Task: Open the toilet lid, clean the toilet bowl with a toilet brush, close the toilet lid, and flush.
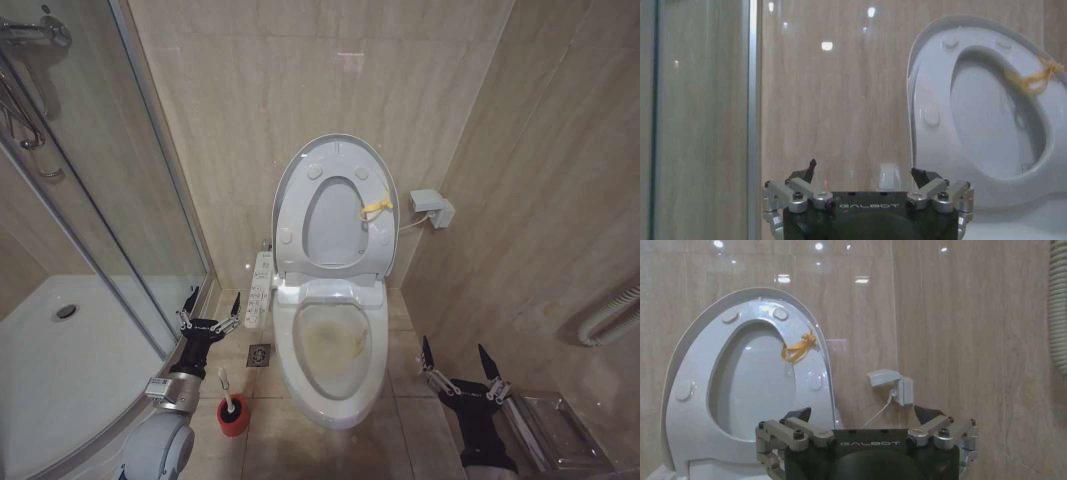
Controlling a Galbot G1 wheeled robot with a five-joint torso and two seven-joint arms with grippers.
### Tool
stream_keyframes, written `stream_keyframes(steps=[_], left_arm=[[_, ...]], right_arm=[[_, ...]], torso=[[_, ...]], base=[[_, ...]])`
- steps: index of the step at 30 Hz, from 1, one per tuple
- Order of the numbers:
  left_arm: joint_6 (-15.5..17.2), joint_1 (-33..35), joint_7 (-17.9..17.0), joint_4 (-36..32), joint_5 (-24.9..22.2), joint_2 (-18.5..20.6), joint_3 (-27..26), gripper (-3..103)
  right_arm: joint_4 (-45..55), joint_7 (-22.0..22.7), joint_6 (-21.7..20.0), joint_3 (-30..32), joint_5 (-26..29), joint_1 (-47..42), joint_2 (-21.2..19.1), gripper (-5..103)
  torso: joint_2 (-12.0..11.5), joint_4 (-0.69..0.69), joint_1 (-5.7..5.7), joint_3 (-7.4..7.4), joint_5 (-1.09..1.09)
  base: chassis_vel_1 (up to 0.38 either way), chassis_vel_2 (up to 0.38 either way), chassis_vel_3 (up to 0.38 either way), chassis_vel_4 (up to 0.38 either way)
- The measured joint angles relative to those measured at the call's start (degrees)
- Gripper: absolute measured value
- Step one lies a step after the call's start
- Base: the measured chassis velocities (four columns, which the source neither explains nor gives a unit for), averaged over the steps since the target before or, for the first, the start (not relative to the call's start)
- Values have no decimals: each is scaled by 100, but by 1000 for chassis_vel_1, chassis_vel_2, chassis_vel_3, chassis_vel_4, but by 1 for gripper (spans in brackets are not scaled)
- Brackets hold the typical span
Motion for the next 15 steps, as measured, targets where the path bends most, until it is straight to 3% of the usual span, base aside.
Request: stream_keyframes(steps=[1, 3, 4, 10, 12, 15], left_arm=[[-100, 31, 10, 70, 18, -18, -22, 103], [-365, 262, 43, 420, 112, -117, -62, 97], [-365, 262, 43, 420, 112, -117, -62, 97], [-1228, 927, 134, 1474, 446, -407, -235, 95], [-1448, 1217, 127, 1482, 664, -569, -276, 95], [-1647, 1264, 127, 1606, 749, -638, -324, 95]], right_arm=[[0, -1, 0, -2, 0, 2, 3, 100], [0, 0, 0, 0, 0, 2, 2, 100], [0, 0, 0, 0, 0, 2, 2, 100], [0, 0, 0, 0, 0, 1, 3, 100], [0, -1, 0, -1, 0, 1, 2, 100], [0, 0, 0, 0, 0, 1, 2, 100]], torso=[[1, -16, 1, -3, 10], [0, -6, 0, -1, 6], [0, -6, 0, -1, 6], [1, -8, 0, -2, 4], [1, -3, -1, -2, 5], [1, -12, -1, -3, 7]], base=[[0, 0, 0, 0], [0, 0, 0, 0], [0, 0, 0, 0], [0, 0, 0, 0], [0, 0, 0, 0], [0, 0, 0, 0]])
